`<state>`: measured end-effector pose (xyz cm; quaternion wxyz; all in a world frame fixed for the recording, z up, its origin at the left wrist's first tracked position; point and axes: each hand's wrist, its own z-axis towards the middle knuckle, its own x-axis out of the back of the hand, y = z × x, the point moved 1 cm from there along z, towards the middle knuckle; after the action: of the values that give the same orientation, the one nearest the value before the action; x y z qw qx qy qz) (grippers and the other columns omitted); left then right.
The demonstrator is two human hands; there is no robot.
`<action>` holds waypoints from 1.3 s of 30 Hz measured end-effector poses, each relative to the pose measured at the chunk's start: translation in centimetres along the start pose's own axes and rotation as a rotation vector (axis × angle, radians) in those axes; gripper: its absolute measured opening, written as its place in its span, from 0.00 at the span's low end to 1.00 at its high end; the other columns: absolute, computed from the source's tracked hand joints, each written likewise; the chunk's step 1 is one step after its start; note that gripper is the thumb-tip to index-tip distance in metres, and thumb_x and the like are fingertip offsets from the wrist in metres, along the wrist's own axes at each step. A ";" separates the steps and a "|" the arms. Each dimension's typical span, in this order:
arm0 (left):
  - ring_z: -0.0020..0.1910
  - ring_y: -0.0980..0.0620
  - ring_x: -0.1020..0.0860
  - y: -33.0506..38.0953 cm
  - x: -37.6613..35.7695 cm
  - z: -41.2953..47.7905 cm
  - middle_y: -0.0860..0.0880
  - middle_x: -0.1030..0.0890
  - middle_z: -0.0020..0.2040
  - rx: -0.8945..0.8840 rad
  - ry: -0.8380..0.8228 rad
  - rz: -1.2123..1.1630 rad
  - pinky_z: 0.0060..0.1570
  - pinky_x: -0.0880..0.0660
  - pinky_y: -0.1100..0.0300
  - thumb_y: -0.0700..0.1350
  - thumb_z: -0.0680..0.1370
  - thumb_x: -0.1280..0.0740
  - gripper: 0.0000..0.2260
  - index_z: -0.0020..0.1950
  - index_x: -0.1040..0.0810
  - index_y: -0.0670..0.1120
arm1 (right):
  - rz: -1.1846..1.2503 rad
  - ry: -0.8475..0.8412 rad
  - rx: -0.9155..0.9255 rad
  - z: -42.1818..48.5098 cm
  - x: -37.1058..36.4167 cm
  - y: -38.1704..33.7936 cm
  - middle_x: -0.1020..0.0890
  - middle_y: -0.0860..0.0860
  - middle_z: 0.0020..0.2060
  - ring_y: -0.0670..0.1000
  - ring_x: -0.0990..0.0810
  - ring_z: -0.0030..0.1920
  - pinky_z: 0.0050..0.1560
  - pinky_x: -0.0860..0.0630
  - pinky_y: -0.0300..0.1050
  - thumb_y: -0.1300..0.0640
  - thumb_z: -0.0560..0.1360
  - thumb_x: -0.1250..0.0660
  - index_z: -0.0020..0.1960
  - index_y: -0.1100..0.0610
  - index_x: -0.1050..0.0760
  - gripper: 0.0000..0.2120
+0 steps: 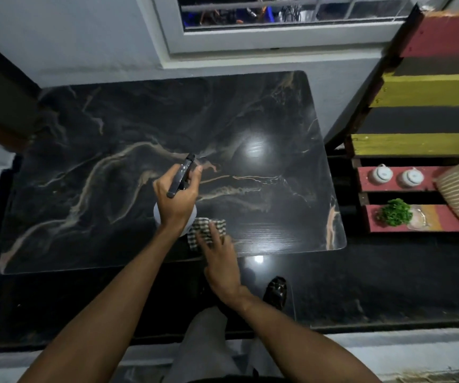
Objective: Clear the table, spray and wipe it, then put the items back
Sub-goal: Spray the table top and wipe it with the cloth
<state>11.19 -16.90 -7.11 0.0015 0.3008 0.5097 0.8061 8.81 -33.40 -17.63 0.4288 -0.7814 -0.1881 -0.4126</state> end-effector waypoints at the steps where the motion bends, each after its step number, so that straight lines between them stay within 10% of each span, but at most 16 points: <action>1: 0.28 0.52 0.28 -0.7 0.6 0.3 0.48 0.27 0.28 -0.002 0.004 0.005 0.29 0.35 0.65 0.43 0.79 0.27 0.16 0.33 0.27 0.42 | -0.007 -0.012 0.060 0.3 0.3 0.2 0.46 0.56 0.80 0.61 0.32 0.59 0.56 0.27 0.55 0.64 0.65 0.38 0.78 0.48 0.40 0.42; 4: 0.28 0.49 0.27 -2.1 1.6 0.9 0.46 0.25 0.28 0.008 -0.006 -0.026 0.30 0.32 0.60 0.44 0.79 0.27 0.16 0.34 0.25 0.39 | -0.125 -0.008 0.199 1.0 1.8 2.5 0.44 0.54 0.79 0.57 0.31 0.55 0.51 0.26 0.52 0.62 0.66 0.34 0.78 0.46 0.40 0.42; 9: 0.27 0.57 0.29 -1.7 1.2 1.1 0.52 0.27 0.28 0.018 -0.057 -0.080 0.31 0.34 0.68 0.43 0.79 0.27 0.15 0.34 0.26 0.45 | -0.050 0.178 -0.130 1.9 4.1 5.5 0.43 0.54 0.79 0.53 0.35 0.54 0.52 0.27 0.50 0.64 0.71 0.36 0.77 0.47 0.36 0.36; 13: 0.29 0.63 0.26 -0.4 -0.8 0.7 0.60 0.27 0.30 0.012 -0.111 -0.105 0.34 0.34 0.73 0.43 0.79 0.26 0.13 0.37 0.26 0.49 | -0.195 0.008 0.132 -1.6 5.5 8.2 0.45 0.52 0.80 0.54 0.32 0.53 0.49 0.29 0.49 0.61 0.68 0.46 0.78 0.45 0.39 0.38; 20: 0.29 0.48 0.25 1.7 -7.1 -0.7 0.45 0.23 0.30 0.001 -0.141 -0.093 0.32 0.28 0.57 0.45 0.80 0.28 0.16 0.35 0.24 0.39 | -0.209 0.104 -0.010 -6.1 12.0 21.3 0.48 0.45 0.81 0.54 0.32 0.56 0.58 0.28 0.52 0.60 0.64 0.47 0.78 0.40 0.42 0.43; 35: 0.27 0.60 0.28 7.1 -19.3 2.0 0.51 0.27 0.27 0.085 -0.023 0.047 0.30 0.34 0.68 0.46 0.79 0.27 0.18 0.32 0.29 0.47 | -0.291 0.022 0.291 11.0 22.1 29.7 0.42 0.49 0.79 0.55 0.31 0.53 0.52 0.29 0.51 0.62 0.65 0.37 0.76 0.42 0.36 0.40; 39: 0.28 0.58 0.27 6.7 -21.2 4.1 0.52 0.27 0.28 0.121 0.030 0.023 0.31 0.32 0.66 0.46 0.79 0.26 0.17 0.33 0.29 0.48 | -0.186 0.165 0.115 17.3 24.1 30.2 0.38 0.54 0.78 0.60 0.32 0.57 0.58 0.29 0.56 0.65 0.66 0.41 0.74 0.46 0.32 0.37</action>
<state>32.55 -23.29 -10.62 -0.0333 0.2941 0.5540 0.7781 50.91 -37.51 -18.81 0.4467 -0.6983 -0.2470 -0.5019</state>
